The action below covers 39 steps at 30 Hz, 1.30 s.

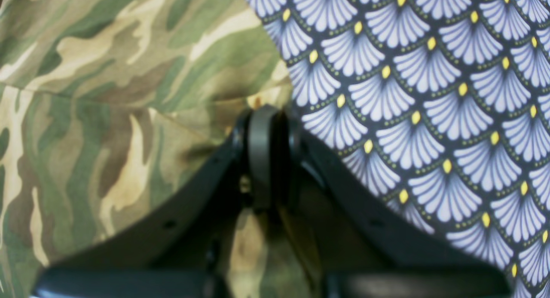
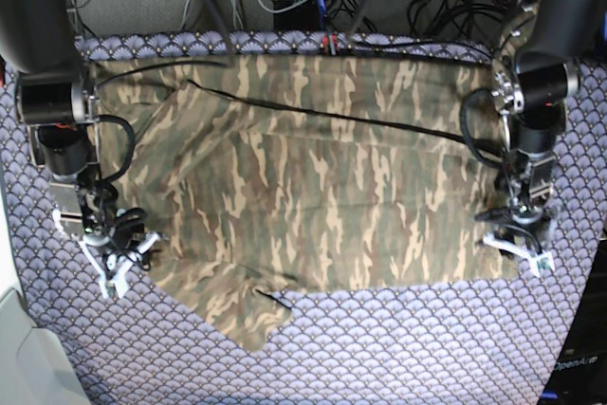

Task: Fold the T-shirt properly
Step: 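Grasp the hem corners with both grippers, then lift the hem and fold it toward the collar with both grippers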

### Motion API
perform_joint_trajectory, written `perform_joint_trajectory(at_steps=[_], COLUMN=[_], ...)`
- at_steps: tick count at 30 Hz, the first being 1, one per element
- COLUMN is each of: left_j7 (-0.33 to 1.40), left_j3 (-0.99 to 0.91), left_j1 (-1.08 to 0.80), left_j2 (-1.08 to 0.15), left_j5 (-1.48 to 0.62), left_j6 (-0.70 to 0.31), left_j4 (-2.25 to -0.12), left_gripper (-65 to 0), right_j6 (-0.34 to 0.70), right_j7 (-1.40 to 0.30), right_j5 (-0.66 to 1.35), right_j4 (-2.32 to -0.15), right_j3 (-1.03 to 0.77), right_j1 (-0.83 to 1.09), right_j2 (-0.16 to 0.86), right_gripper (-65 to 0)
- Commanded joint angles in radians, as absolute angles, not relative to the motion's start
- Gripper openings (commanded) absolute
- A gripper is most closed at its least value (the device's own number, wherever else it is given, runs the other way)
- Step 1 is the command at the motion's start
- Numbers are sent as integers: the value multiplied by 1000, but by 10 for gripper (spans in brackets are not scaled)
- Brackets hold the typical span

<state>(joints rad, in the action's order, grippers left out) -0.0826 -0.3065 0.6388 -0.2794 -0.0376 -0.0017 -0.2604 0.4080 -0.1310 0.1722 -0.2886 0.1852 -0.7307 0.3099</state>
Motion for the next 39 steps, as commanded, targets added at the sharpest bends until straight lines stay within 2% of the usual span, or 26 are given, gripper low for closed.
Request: perform_joint_trajectory(at_steps=[1, 19, 31, 33, 39], left_j7=[-108, -99, -93, -58, -38], left_j3=[-308, -312, -311, -311, -312], left_j1=[668, 613, 610, 604, 599], left_j2=[-294, -288, -242, -242, -226], left_j5=[-39, -42, -44, -44, -44], left_j6=[4, 2, -5, -7, -7], left_j4=[-265, -229, -170, -174, -179], left_gripper=[-420, -420, -426, -456, -643], right_j6=[432, 432, 432, 432, 432], right_j7=[-163, -163, -163, -163, -163], right_j5=[170, 170, 170, 170, 170], right_j4=[-294, -294, -294, -294, -294], right_j3=[185, 183, 185, 185, 185], right_j1=[-746, -748, -748, -748, -746], right_j2=[309, 309, 309, 309, 309], right_gripper=[-602, -602, -602, -602, -602])
